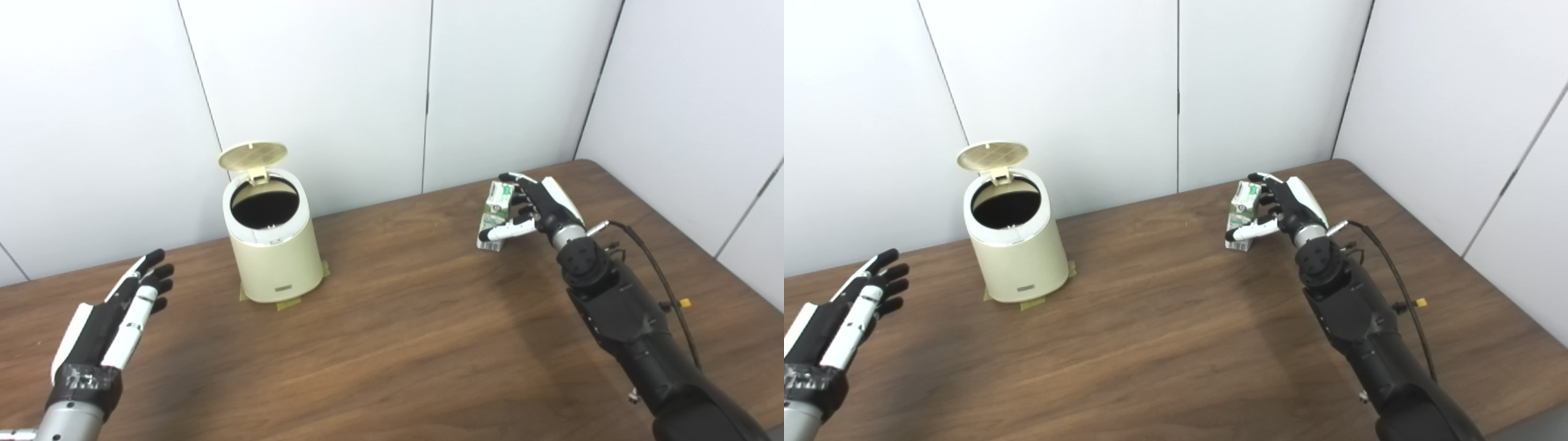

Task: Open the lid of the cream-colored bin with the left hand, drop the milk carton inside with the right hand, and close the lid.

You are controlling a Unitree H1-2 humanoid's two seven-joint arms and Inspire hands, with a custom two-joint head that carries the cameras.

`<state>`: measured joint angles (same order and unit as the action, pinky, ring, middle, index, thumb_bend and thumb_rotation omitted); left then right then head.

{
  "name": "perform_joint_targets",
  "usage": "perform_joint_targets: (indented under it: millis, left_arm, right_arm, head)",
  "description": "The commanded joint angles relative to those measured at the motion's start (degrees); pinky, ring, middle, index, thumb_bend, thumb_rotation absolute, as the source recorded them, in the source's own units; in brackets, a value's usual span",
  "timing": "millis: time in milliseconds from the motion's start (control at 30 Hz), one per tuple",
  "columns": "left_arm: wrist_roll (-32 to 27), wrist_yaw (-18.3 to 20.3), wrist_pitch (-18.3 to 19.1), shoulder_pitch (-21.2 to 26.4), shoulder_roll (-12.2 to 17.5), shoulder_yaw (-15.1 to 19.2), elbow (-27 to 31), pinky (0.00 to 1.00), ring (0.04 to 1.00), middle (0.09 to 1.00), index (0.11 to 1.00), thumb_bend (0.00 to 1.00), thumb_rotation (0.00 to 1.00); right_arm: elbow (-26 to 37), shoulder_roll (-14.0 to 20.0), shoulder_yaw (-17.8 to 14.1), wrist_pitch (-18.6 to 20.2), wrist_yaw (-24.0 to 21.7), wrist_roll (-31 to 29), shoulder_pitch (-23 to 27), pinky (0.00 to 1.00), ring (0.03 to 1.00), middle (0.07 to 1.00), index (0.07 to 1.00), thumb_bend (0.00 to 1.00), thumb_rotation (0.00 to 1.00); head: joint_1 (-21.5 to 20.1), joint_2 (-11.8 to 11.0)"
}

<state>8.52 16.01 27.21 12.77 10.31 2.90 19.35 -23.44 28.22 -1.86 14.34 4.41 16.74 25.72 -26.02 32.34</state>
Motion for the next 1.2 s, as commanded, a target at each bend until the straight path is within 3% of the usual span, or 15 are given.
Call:
perform_joint_targets:
  millis: [0,200,300,333,367,400,567,867,1167]
  left_arm:
    - [0.2,0.0,-0.3,1.9,-0.2,0.5,1.8,0.91,0.905,0.917,0.951,0.17,0.83]
    - [0.1,1.1,-0.3,1.8,0.0,0.9,1.8,0.92,0.915,0.924,0.955,0.15,0.85]
    - [0.5,1.3,-0.3,1.7,0.3,0.7,1.9,0.9,0.906,0.921,0.936,0.14,0.9]
    - [0.6,1.4,-0.3,1.7,0.4,0.7,2.0,0.89,0.903,0.919,0.929,0.15,0.9]
    - [0.6,1.6,-0.3,1.6,0.5,0.7,2.1,0.88,0.9,0.917,0.925,0.15,0.91]
    - [0.7,1.8,-0.3,1.6,0.6,0.6,2.2,0.88,0.903,0.918,0.925,0.15,0.93]
    - [0.7,3.1,-0.3,1.6,0.6,0.7,2.4,0.88,0.906,0.916,0.926,0.16,1.0]
    - [1.9,4.5,-0.3,1.6,-0.6,0.9,2.2,0.9,0.906,0.916,0.933,0.17,0.98]
    - [3.0,4.5,-0.3,0.9,-0.4,0.2,2.1,0.9,0.902,0.912,0.924,0.18,0.93]
  right_arm:
    - [0.5,0.8,-0.7,-3.5,1.7,0.2,3.3,0.7,0.747,0.776,0.792,0.92,0.11]
    - [-1.7,-0.1,-2.2,-7.6,3.5,-1.0,3.4,0.62,0.676,0.712,0.721,0.8,0.01]
    - [-2.5,-0.6,-2.6,-10.0,7.2,0.5,3.2,0.59,0.615,0.648,0.677,0.76,0.0]
    - [-2.9,-1.0,-2.8,-11.5,9.4,1.3,3.1,0.57,0.551,0.55,0.63,0.63,0.0]
    - [-3.3,-1.3,-3.1,-12.8,11.4,1.7,3.0,0.54,0.494,0.511,0.593,0.57,0.0]
    - [-3.5,-1.8,-3.5,-13.7,13.0,1.8,3.0,0.45,0.426,0.494,0.566,0.53,0.0]
    - [-3.2,-3.3,-5.1,-15.4,17.0,1.4,2.8,0.34,0.376,0.496,0.55,0.51,0.0]
    - [-0.6,-4.5,-5.6,-14.6,19.6,2.7,1.6,0.33,0.363,0.48,0.552,0.51,0.0]
    - [5.4,-7.3,-6.0,-15.3,20.7,2.9,-0.1,0.36,0.388,0.502,0.53,0.51,0.0]
  head:
    - [-0.1,0.1]
    - [0.2,0.2]
    - [0.3,0.3]
    - [0.3,0.3]
    - [0.3,0.3]
    - [0.4,0.6]
    - [0.1,0.6]
    - [1.3,0.9]
    - [6.2,0.6]
